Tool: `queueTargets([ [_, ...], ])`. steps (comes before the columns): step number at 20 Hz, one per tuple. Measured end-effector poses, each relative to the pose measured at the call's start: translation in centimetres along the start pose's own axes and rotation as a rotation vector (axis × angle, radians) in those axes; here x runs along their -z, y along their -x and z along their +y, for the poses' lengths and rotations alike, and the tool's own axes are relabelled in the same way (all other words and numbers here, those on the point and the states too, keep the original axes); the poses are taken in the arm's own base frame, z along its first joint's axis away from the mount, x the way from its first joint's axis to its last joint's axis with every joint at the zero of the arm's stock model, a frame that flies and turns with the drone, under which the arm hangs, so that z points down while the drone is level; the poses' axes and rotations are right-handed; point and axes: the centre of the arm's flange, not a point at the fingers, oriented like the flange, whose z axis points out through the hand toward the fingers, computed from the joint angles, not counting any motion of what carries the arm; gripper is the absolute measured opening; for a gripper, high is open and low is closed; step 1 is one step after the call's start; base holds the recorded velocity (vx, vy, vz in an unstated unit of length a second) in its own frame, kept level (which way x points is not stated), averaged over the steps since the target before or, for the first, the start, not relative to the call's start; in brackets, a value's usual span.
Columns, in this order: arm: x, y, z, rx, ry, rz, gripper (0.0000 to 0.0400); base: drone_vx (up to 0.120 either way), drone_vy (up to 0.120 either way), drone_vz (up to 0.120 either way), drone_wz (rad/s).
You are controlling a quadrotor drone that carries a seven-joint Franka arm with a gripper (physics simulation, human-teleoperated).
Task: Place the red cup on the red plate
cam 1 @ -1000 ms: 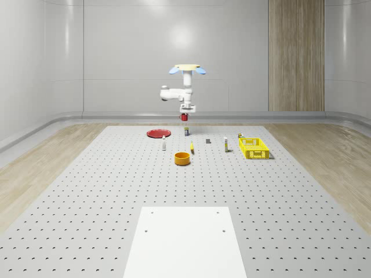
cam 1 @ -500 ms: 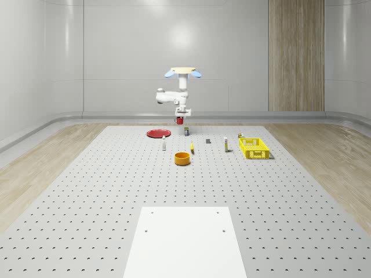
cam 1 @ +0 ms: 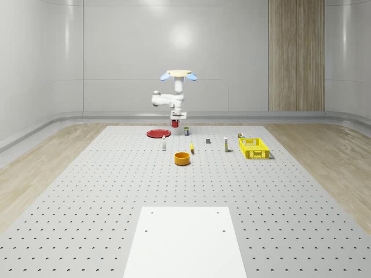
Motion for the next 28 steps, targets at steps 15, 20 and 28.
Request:
queueTargets([
  [15, 0.00, 0.00, 0.00, 0.000, 0.000, 0.000, 0.0100, -0.048, -0.120, 0.000, 0.000],
  [20, 0.00, 0.00, 0.00, 0.000, 0.000, 0.000, 0.0100, 0.000, -0.120, -0.048, 0.000],
  [28, 0.00, 0.00, 0.00, 0.000, 0.000, 0.000, 0.0100, -0.055, -0.120, 0.000, 0.000],
])
